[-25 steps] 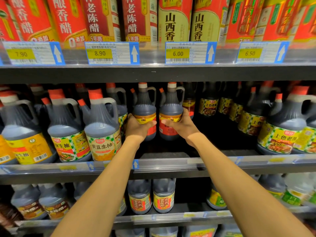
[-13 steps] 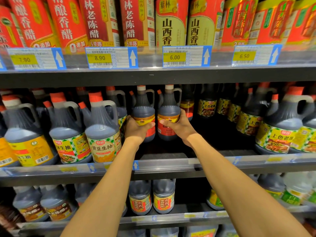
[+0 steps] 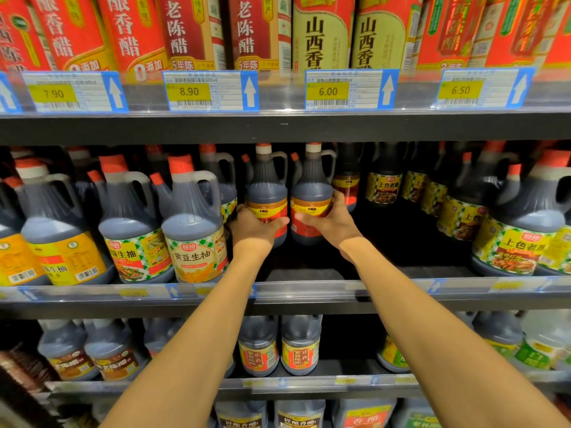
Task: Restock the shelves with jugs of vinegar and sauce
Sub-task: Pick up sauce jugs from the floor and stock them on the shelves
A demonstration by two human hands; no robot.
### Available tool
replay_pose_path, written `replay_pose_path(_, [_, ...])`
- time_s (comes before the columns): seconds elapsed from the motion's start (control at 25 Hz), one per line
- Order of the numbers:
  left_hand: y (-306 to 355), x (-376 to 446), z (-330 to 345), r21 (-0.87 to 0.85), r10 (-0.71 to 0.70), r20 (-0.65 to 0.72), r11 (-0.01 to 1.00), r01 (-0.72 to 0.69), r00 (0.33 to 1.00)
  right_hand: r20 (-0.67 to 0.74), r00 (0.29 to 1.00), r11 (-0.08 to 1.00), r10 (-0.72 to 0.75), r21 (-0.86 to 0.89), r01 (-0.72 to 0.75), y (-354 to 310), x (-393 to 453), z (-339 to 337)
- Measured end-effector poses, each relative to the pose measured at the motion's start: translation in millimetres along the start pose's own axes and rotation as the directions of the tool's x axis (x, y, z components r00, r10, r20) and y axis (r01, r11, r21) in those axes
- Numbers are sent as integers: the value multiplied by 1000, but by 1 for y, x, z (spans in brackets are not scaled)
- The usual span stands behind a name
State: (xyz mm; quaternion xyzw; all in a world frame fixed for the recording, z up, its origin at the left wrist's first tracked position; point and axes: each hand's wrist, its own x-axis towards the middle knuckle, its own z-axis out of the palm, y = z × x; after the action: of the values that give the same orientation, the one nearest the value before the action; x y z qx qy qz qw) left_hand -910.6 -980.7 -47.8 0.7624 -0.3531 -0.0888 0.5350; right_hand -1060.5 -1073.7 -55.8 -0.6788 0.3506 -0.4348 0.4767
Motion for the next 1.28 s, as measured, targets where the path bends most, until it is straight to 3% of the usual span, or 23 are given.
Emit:
replay_pose_path(0.24, [2,-4,-3,38,-38,31,999,36,999,-18,999,979,41,-199,-43,2,-4,-6])
replay_pose_path(0.96, [9,-13,-8,60,-51,39,997,48,998,-19,995,974,97,-203,-99,-6,-14,-6])
replay_pose_path(1.28, [20,-31,-20,238,45,58,970,-57,997,-20,992,932,122,-342,-122,-18,-27,-17])
